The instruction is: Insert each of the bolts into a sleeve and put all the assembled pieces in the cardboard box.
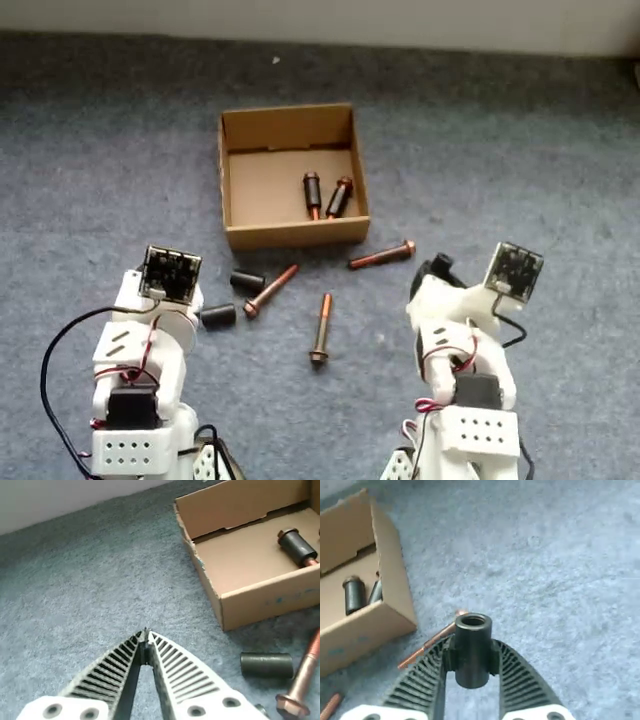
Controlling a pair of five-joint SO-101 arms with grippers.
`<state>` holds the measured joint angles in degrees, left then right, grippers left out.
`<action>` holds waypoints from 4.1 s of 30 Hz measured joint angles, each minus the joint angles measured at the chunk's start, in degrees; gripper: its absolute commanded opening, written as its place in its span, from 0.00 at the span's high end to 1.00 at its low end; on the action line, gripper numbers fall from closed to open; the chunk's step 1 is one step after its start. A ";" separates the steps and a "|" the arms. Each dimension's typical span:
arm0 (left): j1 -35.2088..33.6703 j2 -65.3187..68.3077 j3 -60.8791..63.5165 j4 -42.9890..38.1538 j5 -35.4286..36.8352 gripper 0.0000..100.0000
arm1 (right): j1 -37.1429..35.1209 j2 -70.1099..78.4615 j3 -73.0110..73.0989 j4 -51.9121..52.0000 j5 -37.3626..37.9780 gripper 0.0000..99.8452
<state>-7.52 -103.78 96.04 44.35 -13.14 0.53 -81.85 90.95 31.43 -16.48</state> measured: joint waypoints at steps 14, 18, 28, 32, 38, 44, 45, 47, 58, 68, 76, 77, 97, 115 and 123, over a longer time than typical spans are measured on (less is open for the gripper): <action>15.03 15.47 -30.95 16.88 -1.05 0.99 | 7.12 -14.86 4.66 0.00 -4.31 0.99; 16.79 31.82 -39.21 19.08 -1.05 0.99 | 7.12 -16.44 4.84 0.00 -4.31 0.99; 21.45 65.32 -52.22 19.16 -1.05 0.82 | 7.12 -16.79 4.84 0.00 -4.31 0.99; 24.26 75.78 -56.09 19.16 -1.05 0.82 | 7.12 -16.79 4.84 0.00 -4.31 0.99; 29.98 90.11 -62.95 19.16 2.11 0.82 | 7.12 -16.79 4.84 0.00 -4.31 0.99; 35.87 101.10 -70.51 19.16 10.02 0.82 | 7.12 -16.79 4.84 0.00 -4.31 0.99; 36.66 102.51 -71.56 19.16 11.25 0.82 | 7.12 -16.79 4.84 0.00 -4.31 0.99; 37.63 105.41 -73.41 19.16 13.27 0.82 | 7.12 -16.79 4.84 0.00 -4.31 0.99; 38.77 119.56 -77.89 18.90 16.09 0.85 | 7.30 -16.79 4.84 0.00 -4.31 0.99; 40.53 120.62 -79.12 19.08 16.18 1.00 | 7.30 -16.79 4.84 0.00 -4.31 0.99; 40.53 115.96 -82.20 24.53 16.00 0.99 | 7.30 -16.79 4.84 0.00 -4.31 0.99; 40.53 114.29 -82.20 24.97 16.00 0.99 | 7.30 -16.79 4.84 0.00 -4.31 0.99; 40.35 90.73 -78.42 18.90 23.56 0.99 | 7.30 -16.79 4.84 0.00 -4.31 0.99; 35.69 63.47 -31.91 -25.76 24.62 0.99 | 7.30 -16.79 4.84 0.00 -4.31 0.99; 35.43 63.03 -19.25 -35.60 24.62 0.99 | 7.30 -16.79 4.84 0.00 -4.31 0.99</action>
<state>27.91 -40.75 76.79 8.75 11.47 7.82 -98.64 95.78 31.43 -20.79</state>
